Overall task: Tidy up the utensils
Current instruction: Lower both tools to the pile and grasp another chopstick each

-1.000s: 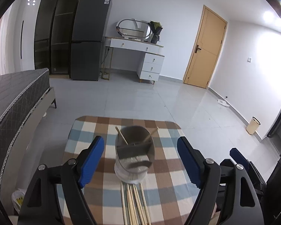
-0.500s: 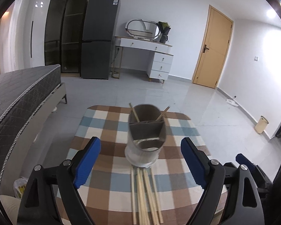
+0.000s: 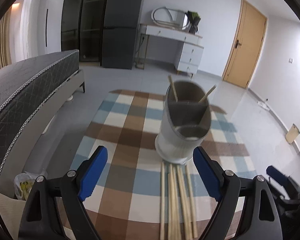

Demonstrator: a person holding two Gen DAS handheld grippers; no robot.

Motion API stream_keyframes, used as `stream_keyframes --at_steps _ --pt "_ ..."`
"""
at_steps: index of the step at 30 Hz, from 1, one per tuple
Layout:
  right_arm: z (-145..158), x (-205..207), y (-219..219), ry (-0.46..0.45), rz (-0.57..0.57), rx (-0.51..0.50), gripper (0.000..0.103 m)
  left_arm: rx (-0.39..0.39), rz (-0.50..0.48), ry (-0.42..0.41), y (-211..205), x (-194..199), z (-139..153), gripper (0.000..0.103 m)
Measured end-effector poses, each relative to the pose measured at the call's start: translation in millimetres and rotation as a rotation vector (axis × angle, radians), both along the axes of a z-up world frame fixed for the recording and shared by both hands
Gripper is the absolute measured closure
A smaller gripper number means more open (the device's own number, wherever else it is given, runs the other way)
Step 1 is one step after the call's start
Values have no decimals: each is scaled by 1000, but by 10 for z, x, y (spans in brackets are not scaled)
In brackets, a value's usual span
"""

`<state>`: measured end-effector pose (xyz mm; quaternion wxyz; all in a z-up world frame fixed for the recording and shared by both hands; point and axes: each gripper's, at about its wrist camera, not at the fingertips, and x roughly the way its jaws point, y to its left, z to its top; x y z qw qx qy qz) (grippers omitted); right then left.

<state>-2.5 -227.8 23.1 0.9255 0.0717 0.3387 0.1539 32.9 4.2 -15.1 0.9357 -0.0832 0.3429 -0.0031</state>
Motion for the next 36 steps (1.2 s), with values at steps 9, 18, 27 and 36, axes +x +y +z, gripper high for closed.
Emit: stream_keyframes --at_steps 9,18,27,36 --pt "-493 491 184 208 1 -140 5 -14 109 130 245 215 -249 19" --pt "-994 1048 471 359 64 -302 44 -81 172 237 437 379 -382 19" --pt "-1244 1252 633 415 92 -360 64 -157 221 316 562 465 -486 19" --pt "-1305 1307 810 411 76 -386 72 -162 244 322 651 499 -507 19"
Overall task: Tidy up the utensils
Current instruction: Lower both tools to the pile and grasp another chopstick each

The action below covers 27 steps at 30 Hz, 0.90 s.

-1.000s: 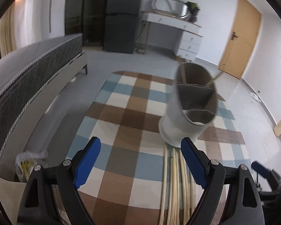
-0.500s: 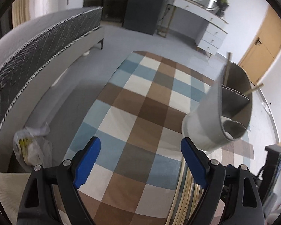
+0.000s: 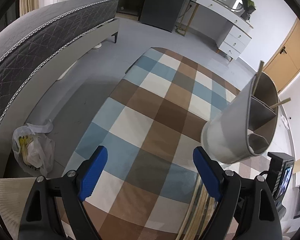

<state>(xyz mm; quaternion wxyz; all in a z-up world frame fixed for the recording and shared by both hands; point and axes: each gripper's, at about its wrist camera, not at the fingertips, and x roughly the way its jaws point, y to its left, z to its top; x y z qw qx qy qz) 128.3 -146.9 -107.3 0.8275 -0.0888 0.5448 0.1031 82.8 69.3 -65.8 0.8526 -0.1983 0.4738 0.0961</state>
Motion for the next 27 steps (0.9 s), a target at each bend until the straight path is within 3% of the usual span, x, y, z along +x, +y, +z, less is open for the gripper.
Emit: stream_keyframes --at_steps 5,8,11,15,19,23,27 --pt "14 -79 113 -28 41 -5 98 18 -12 7 13 23 -53 19" --pt "24 -120 76 -20 52 34 99 24 -61 -5 -36 35 -97 19" --pt "57 -168 -72 -20 23 93 99 -1 -132 39 -132 80 -215 19" --pt "169 -224 -383 -43 -67 188 99 -55 -234 101 -304 116 -347 19" --pt "234 -228 -752 -45 -190 312 99 -61 -323 119 -510 158 -340 19" --pt "221 -175 -953 -15 -282 433 99 28 -416 131 -822 258 -336 19" --pt "264 -151 -1078 -26 -319 506 99 123 -409 184 -927 361 -439 19"
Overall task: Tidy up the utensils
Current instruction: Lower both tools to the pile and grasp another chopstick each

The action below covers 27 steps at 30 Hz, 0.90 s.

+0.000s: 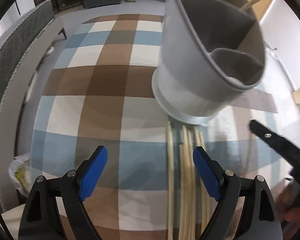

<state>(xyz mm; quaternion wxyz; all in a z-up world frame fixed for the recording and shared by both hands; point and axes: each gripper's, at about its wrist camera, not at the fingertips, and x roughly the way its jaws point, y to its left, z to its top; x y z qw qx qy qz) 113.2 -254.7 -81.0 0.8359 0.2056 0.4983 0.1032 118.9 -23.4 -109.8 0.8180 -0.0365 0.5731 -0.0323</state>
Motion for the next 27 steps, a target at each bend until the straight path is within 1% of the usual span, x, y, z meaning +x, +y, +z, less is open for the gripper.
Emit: stream_keyframes --at_steps 2,5,9,11,12,14,15,16,17,19,23,24,27 --pt "35 1 -40 -20 -18 -3 99 28 18 18 9 26 -55 19" --pt "123 -27 -96 -49 -39 26 99 36 40 28 36 35 -122 19" --pt "168 -37 -102 -75 -38 53 99 30 24 41 -9 28 -167 19" --pt "155 -38 -102 -71 -42 63 99 53 15 48 -60 23 -179 19" --pt "146 -32 -100 -68 -42 67 99 58 15 48 -63 20 -179 21" --pt "137 -29 -107 -66 -45 77 99 52 14 47 -68 60 -175 25" --pt "139 -28 -114 -66 -48 84 99 51 11 46 -95 74 -163 29" --pt "146 -29 -122 -68 -49 90 99 51 4 46 -123 78 -147 36" --pt "155 -27 -127 -70 -50 94 99 47 -4 48 -130 88 -143 39" --pt "171 -27 -132 -76 -52 93 99 46 -19 68 -172 99 -159 52" --pt "183 -27 -117 -82 -47 86 99 73 -23 73 -233 144 -178 61" --pt "185 -29 -116 -83 -46 82 99 75 -24 68 -241 145 -175 65" --pt "185 -31 -126 -83 -49 78 99 72 -20 55 -249 132 -171 74"
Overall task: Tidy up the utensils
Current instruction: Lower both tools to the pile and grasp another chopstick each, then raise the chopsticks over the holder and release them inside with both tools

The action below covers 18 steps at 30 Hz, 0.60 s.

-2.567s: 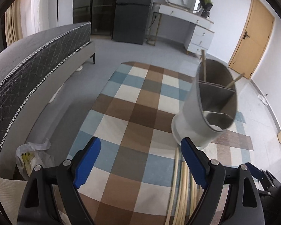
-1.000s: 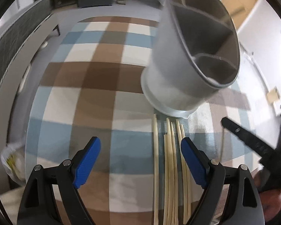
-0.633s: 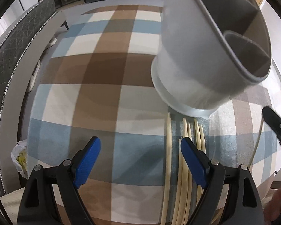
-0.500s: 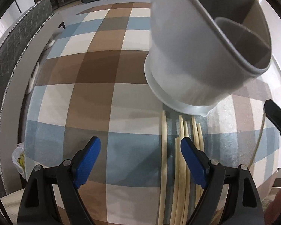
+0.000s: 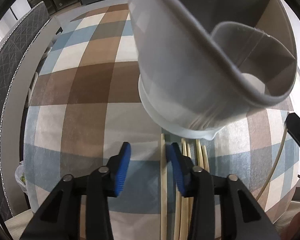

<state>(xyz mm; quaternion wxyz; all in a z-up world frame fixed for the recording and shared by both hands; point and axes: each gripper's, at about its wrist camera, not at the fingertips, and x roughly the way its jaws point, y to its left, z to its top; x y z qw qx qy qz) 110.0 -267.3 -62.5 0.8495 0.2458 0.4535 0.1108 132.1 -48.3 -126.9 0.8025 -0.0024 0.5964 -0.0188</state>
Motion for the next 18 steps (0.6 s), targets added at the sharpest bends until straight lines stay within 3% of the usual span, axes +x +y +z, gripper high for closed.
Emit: stream_keyframes --at_steps 2,6,11,18 --pt "1 -3 -7 1 0 -2 99 -4 11 -14 -6 -24 3 79" --pt "61 -79 -18 -16 14 -11 99 -25 45 -48 40 -46 2 101" --pt "290 -307 48 -131 55 -66 99 -74 60 -66 140 -88 62 103" --pt "415 -548 173 -169 62 -127 99 -131 83 -159 394 -411 424 103"
